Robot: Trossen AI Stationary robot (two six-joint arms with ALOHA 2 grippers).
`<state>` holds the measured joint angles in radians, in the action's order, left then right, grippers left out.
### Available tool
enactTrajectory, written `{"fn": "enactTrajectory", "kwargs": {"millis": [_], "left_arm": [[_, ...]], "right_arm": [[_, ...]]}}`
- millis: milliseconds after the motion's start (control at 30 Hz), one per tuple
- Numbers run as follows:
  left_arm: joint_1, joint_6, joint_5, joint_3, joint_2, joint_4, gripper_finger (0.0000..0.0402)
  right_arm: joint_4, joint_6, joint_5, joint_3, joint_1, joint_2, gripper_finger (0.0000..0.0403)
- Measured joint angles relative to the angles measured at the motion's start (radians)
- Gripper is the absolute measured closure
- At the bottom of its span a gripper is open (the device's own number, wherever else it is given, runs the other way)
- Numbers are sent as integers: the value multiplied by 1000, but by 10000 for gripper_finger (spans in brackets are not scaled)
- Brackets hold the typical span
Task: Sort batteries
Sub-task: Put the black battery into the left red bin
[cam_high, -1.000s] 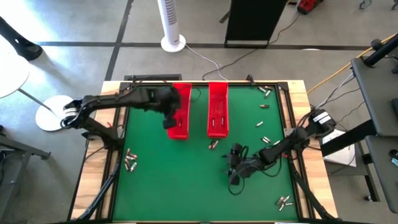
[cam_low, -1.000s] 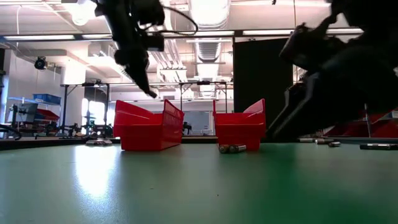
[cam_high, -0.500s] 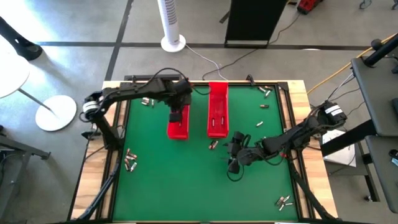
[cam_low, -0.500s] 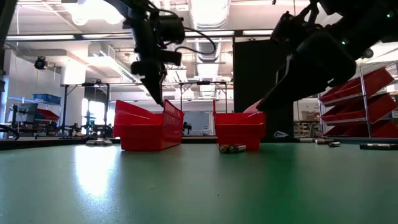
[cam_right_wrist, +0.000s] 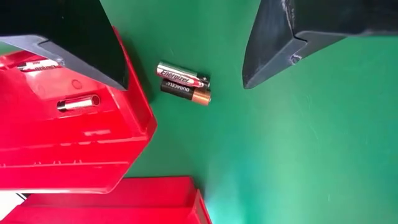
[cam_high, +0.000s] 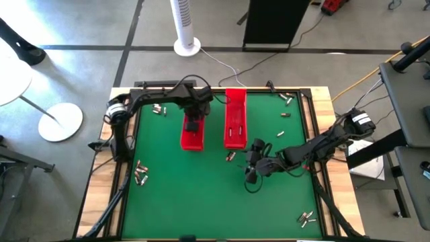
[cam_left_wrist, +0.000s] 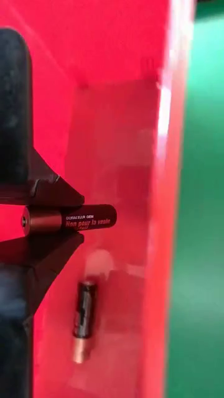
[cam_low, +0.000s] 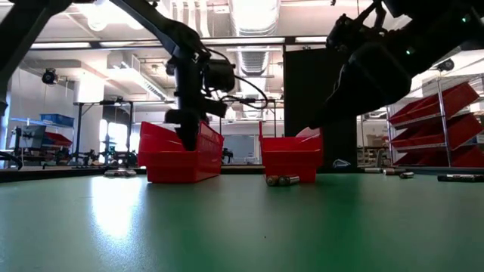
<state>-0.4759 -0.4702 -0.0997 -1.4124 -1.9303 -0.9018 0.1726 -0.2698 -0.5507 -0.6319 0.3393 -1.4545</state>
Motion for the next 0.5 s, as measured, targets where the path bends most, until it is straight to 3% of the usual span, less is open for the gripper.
{"fn": "enactTrajectory", "kwargs": {"millis": [500], "left_arm": [[0,-61,9,-1,-77,24,364]], "right_arm": [[4,-29,0,0,-6,-1,104]]}}
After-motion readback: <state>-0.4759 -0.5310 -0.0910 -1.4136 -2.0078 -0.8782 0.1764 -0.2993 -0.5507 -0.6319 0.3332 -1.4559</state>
